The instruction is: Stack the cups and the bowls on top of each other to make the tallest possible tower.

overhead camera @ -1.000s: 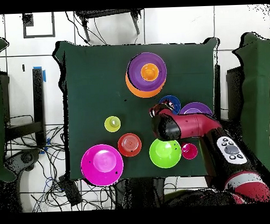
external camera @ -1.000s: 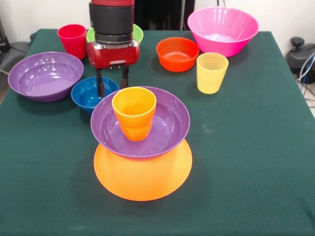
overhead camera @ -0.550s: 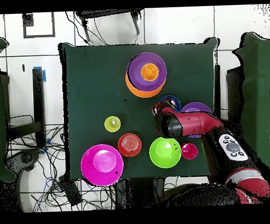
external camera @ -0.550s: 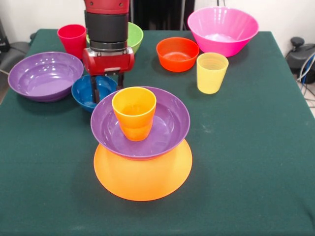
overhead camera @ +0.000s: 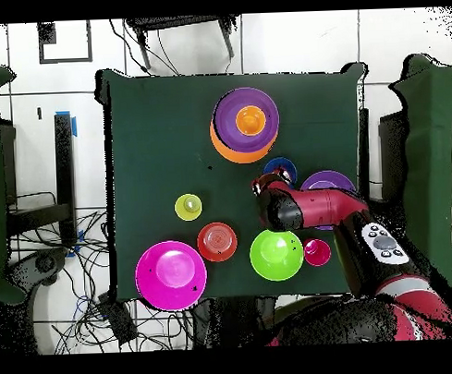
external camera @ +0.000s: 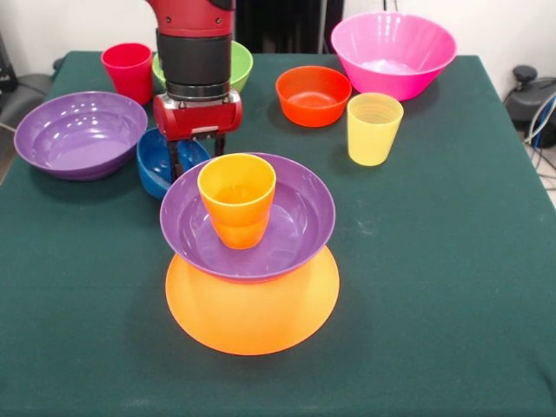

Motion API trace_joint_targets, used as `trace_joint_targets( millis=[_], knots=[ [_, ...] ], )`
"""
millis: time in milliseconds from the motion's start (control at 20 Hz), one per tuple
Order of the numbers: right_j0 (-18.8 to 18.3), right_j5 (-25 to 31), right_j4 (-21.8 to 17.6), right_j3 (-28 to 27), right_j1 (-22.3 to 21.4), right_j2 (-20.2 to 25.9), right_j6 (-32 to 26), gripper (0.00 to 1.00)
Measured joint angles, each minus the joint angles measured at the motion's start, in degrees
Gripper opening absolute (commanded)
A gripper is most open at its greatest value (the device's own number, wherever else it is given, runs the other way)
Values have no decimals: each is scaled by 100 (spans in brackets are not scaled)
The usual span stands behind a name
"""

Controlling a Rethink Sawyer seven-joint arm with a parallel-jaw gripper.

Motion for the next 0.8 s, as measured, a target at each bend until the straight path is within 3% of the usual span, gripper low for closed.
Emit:
trace_joint_targets(
  millis=[800],
  knots=[
    [46, 0, -1, 89, -311, -45, 0, 100]
  ],
)
